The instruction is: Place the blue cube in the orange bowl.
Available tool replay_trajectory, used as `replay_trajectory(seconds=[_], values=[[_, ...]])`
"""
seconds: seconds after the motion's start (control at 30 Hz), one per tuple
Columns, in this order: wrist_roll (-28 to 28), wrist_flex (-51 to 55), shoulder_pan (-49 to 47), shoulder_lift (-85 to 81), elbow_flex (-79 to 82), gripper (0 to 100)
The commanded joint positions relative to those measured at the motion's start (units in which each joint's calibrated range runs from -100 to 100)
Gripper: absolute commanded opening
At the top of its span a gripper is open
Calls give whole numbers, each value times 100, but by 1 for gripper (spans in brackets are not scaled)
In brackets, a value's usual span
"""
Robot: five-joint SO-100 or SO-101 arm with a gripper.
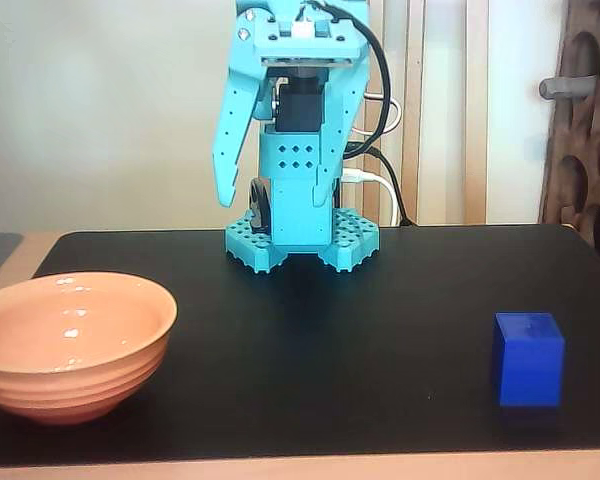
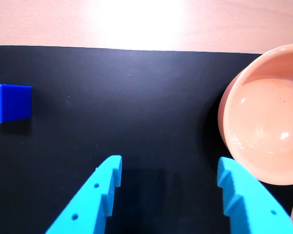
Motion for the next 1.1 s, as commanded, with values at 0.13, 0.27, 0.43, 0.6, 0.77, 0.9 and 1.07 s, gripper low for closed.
replay_trajectory(seconds=[0.13, 0.27, 0.43, 0.6, 0.77, 0.9, 1.07], values=[[-19, 18, -21, 40, -636, 23], [-19, 18, -171, 40, -636, 23], [-19, 18, -332, 40, -636, 23], [-19, 18, -623, 40, -645, 23], [-24, 18, -1004, 40, -664, 23], [-30, 18, -1445, 40, -664, 23], [-30, 18, -2007, 58, -654, 23]])
